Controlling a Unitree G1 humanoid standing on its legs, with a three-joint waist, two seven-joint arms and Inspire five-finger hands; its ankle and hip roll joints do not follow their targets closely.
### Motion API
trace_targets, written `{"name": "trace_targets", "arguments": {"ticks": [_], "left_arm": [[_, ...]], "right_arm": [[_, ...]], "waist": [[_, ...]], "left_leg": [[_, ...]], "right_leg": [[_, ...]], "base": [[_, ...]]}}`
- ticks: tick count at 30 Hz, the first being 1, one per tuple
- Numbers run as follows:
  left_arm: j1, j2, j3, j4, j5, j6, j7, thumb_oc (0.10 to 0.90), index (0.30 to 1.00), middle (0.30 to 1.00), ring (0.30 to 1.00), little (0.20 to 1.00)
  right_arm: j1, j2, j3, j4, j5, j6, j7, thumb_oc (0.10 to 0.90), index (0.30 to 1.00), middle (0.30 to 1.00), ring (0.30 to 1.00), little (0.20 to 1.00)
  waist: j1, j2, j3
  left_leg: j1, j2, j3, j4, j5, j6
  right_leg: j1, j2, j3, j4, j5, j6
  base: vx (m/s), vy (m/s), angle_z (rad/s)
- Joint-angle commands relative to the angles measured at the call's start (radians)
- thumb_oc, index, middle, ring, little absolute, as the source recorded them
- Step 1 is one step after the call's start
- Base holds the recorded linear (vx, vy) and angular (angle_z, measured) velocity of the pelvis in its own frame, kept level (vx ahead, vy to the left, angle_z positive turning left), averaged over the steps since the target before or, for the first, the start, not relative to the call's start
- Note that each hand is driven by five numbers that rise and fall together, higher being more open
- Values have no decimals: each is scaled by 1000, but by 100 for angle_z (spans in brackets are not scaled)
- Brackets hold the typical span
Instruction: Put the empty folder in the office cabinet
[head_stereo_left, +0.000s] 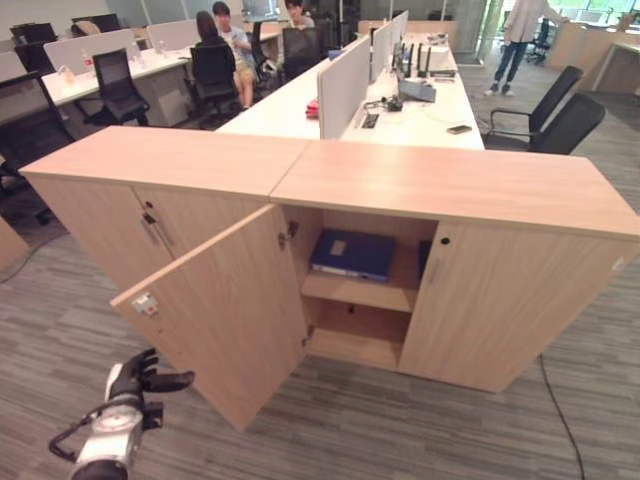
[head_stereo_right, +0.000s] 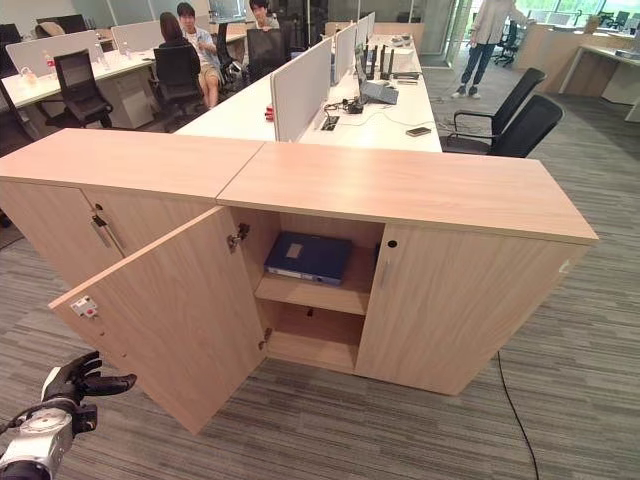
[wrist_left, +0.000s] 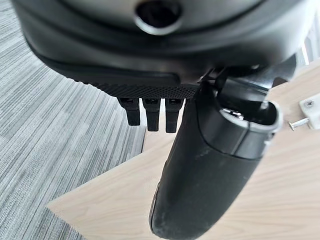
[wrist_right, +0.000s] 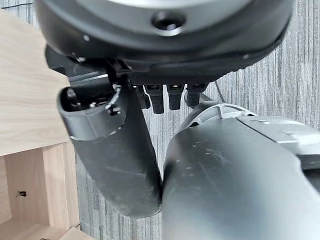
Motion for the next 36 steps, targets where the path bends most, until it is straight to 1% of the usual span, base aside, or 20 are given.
{"name": "trace_targets", "arguments": {"ticks": [1,3,6,10,15,20,22,24,25,26,27,28,31,32,33,35,36], "left_arm": [[-292,84,-9,-26,-12,-128,-6,800,900,900,900,900],[-296,80,-19,-54,-11,-131,-12,800,900,900,900,900],[-312,76,-32,-53,-10,-130,-15,800,900,900,900,900],[-347,61,-51,20,-32,-128,-22,800,900,900,900,900],[-363,56,-43,103,-92,-119,-38,800,900,900,900,900],[-363,52,-36,139,-128,-116,-44,800,900,900,900,900],[-363,48,-30,131,-146,-116,-46,800,900,900,900,900],[-364,36,-42,71,-149,-128,-44,800,900,900,900,900],[-362,35,-42,68,-149,-127,-42,800,900,900,900,900],[-357,14,-54,-26,-158,-145,-34,800,900,900,900,900],[-357,14,-54,-27,-158,-144,-34,800,900,900,900,900],[-355,0,-61,-78,-170,-154,-34,800,900,900,900,900],[-368,-54,-88,-204,-225,-176,-33,800,900,900,900,900],[-386,-96,-114,-285,-258,-191,-34,800,900,900,900,900],[-386,-97,-115,-288,-258,-189,-33,800,900,900,900,900],[-399,-142,-156,-383,-267,-200,-40,800,900,900,900,900],[-383,-182,-205,-507,-263,-212,-78,800,900,900,900,900]], "right_arm": [[-65,22,35,17,22,-21,5,800,900,900,900,900],[-62,22,32,19,29,-24,3,800,900,900,900,900],[-61,23,32,20,30,-24,3,800,900,900,900,900],[-64,24,35,24,35,-21,3,800,900,900,900,900],[-69,24,37,22,44,-18,4,800,900,900,900,900],[-67,24,36,30,48,-16,6,800,900,900,900,900],[-65,24,32,36,48,-14,6,800,900,900,900,900],[-66,25,28,39,52,-16,4,800,900,900,900,900],[-66,25,28,39,52,-16,4,800,900,900,900,900],[-64,26,25,41,52,-19,2,800,900,900,900,900],[-64,26,25,41,52,-19,2,800,900,900,900,900],[-65,27,25,41,50,-20,1,800,900,900,900,900],[-71,29,19,43,55,-21,-7,800,900,900,900,900],[-75,35,17,45,59,-23,-10,800,900,900,900,900],[-75,34,15,45,59,-23,-10,800,900,900,900,900],[-80,38,14,43,65,-25,-14,800,900,900,900,900],[-87,44,12,40,69,-31,-16,800,900,900,900,900]], "waist": [[-48,-13,-31],[-50,-16,-32],[-51,-20,-32],[-58,-22,-36],[-63,-22,-38],[-64,-22,-39],[-64,-23,-39],[-63,-24,-38],[-63,-24,-38],[-63,-27,-36],[-63,-27,-37],[-63,-29,-36],[-64,-35,-35],[-66,-36,-34],[-65,-36,-34],[-68,-38,-33],[-69,-41,-28]], "left_leg": [[76,-19,59,1,-143,-10],[78,-18,62,1,-143,-9],[78,-18,63,2,-143,-9],[80,-19,65,0,-145,-9],[86,-19,71,0,-146,-8],[91,-19,75,1,-147,-8],[93,-18,76,0,-148,-8],[93,-19,74,1,-148,-8],[94,-19,74,1,-148,-8],[94,-19,72,1,-147,-8],[94,-19,72,1,-147,-8],[93,-19,70,1,-146,-7],[89,-19,63,1,-145,-7],[86,-21,60,0,-144,-6],[86,-21,59,1,-144,-6],[82,-23,56,0,-143,-6],[79,-25,51,-1,-144,-5]], "right_leg": [[-52,31,46,-122,99,64],[-53,31,47,-124,102,66],[-53,31,49,-125,104,68],[-52,31,53,-127,109,70],[-54,33,60,-130,113,71],[-53,35,65,-131,113,71],[-52,36,65,-132,113,72],[-51,37,64,-131,114,73],[-50,36,64,-131,114,73],[-49,35,63,-130,115,73],[-49,35,63,-130,115,73],[-48,34,60,-130,115,73],[-45,31,57,-131,117,74],[-45,29,50,-131,119,75],[-45,28,49,-131,119,76],[-47,26,43,-130,122,76],[-48,22,39,-129,125,77]], "base": [[7,8,-10],[9,7,-7],[1,1,-1],[0,0,0],[4,2,-1],[4,2,-1],[0,0,0],[0,0,0],[0,0,0],[0,0,0],[-7,-2,4],[-10,-5,4],[-17,-9,10],[-16,-6,25],[-19,-2,20],[-19,-2,32],[-18,0,48]]}}
